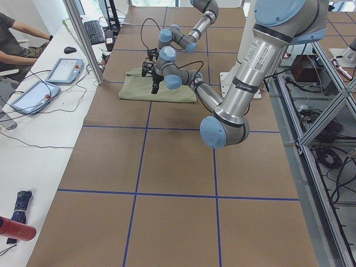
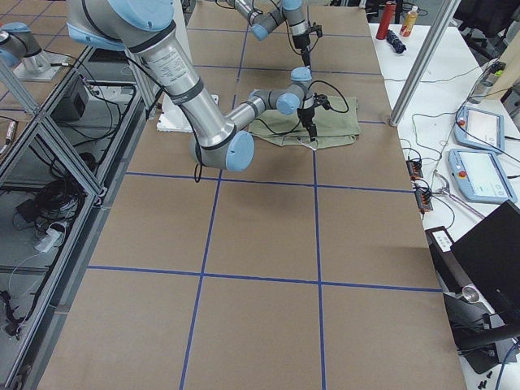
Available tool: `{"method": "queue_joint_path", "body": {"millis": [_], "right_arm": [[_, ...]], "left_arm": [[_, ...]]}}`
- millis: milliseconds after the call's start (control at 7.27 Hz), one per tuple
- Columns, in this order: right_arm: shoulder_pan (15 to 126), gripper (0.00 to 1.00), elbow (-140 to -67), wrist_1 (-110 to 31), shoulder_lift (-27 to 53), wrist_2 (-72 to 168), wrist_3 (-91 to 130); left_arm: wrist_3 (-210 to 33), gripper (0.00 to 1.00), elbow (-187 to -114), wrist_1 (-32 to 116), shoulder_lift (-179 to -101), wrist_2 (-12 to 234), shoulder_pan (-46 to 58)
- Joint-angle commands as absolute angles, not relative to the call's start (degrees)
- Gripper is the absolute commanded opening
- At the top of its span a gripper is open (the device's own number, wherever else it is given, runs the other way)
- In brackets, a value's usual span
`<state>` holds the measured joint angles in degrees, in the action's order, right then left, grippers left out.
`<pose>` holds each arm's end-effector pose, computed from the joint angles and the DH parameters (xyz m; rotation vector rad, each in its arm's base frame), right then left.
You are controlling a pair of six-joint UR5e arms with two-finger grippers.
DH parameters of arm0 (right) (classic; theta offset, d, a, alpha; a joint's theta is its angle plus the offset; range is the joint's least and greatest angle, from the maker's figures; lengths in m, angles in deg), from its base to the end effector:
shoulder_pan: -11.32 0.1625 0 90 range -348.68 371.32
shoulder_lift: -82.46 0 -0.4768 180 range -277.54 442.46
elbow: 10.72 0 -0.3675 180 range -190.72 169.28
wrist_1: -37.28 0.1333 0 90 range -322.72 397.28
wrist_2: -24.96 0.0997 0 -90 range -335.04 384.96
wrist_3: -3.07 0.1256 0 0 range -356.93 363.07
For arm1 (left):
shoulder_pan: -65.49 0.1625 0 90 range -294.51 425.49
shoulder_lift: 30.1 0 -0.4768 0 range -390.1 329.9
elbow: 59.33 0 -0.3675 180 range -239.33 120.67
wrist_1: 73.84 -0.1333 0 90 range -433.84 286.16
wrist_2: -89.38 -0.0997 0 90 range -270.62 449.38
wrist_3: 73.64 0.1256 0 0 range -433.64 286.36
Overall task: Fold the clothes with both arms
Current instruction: 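Tuck the folded side edge with the right gripper near the collar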
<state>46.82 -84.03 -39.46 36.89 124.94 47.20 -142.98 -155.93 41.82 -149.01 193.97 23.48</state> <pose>-0.5991 -0.5643 0.3599 0.3397 -0.6514 -0.2351 0.4404 -0.5335 0.3377 0.3560 1.0274 -0.1994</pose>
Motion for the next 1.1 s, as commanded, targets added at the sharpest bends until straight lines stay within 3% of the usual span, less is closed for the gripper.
{"method": "queue_joint_path", "body": {"millis": [0,413,963], "right_arm": [[49.01,1.0,-84.02,-39.36,35.88,128.82,46.66],[53.4,1.0,-84.46,-32.42,29.55,135.58,44.11],[56.31,1.0,-87.18,-33.21,30.77,140.52,44.2]], "left_arm": [[-143.16,1.0,-155.93,41.83,-149.11,193.97,23.57],[-143.42,1.0,-155.84,41.83,-149.19,193.97,23.74],[-143.51,1.0,-156.45,41.65,-149.28,193.97,23.66]]}}
